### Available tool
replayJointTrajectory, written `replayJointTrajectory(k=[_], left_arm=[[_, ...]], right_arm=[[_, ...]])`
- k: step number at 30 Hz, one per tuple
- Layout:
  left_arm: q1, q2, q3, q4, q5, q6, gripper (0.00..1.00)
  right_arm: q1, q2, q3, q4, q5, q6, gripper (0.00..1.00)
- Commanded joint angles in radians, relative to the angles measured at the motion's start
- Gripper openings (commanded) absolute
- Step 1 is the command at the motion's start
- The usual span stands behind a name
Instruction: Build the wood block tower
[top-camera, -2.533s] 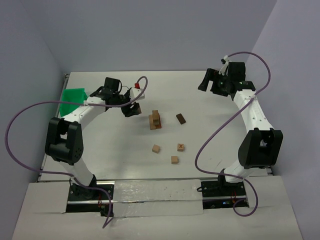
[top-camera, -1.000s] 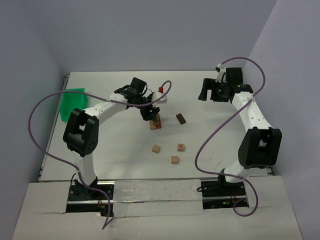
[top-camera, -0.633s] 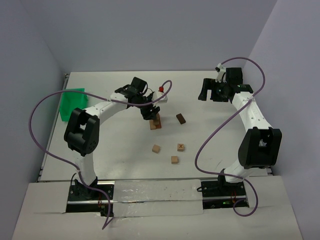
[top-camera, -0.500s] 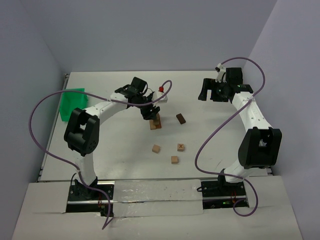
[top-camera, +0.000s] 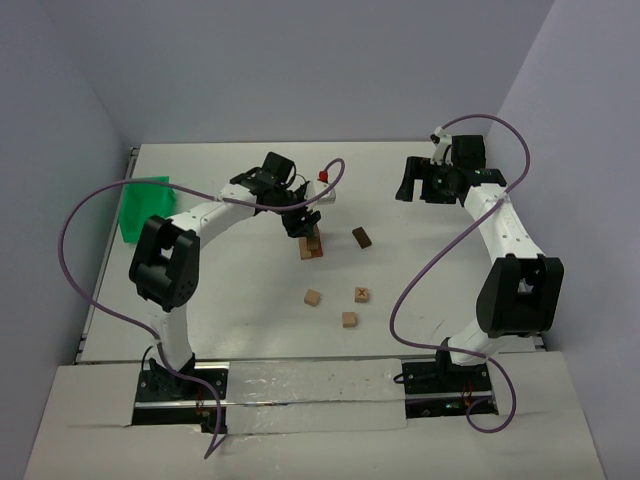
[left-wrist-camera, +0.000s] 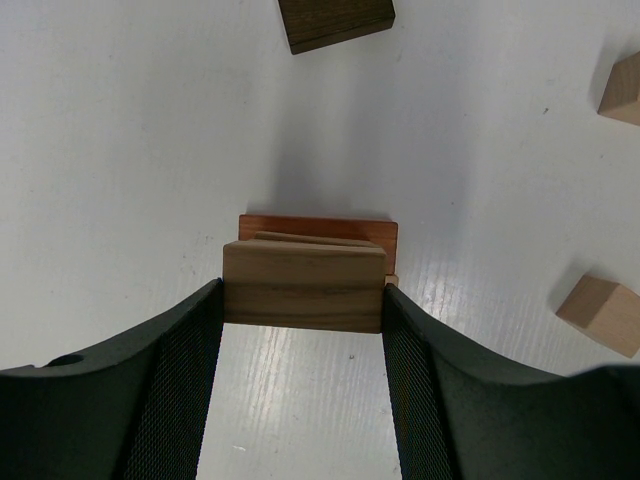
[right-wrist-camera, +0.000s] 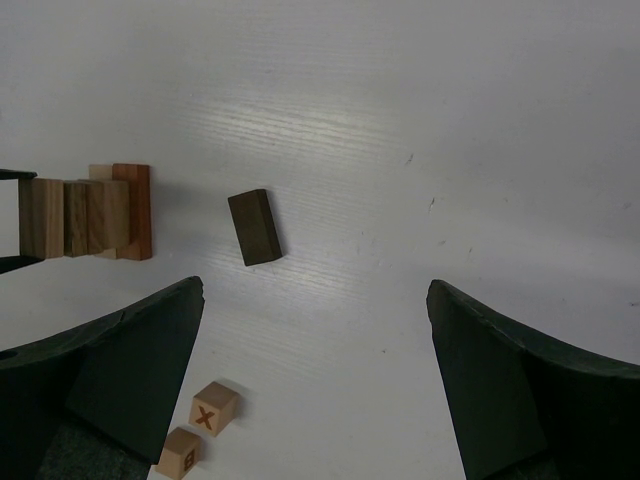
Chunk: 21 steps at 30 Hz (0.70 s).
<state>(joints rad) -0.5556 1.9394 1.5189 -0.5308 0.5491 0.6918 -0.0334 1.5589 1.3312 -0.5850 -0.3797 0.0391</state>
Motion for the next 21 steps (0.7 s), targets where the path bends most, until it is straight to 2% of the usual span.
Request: replayJointTrajectory(k=[1, 11, 21], left_arm=[[-0.005, 0.013, 0.043, -0.001, 0.008, 0.013, 0.49], [-0.004, 0.010, 0.030, -0.002, 0.015, 0.019, 0.50], [0.002, 0.009, 0.026, -0.009, 0.021, 0.026, 0.55]], right_arm=[[-0.004, 0.001, 0.006, 0.024, -0.008, -0.005, 1.00], [-0.003, 0.007, 0.014, 0.020, -0.012, -0.004, 1.00], [-0.004, 0.011, 0.017, 0.019, -0.013, -0.002, 1.00]])
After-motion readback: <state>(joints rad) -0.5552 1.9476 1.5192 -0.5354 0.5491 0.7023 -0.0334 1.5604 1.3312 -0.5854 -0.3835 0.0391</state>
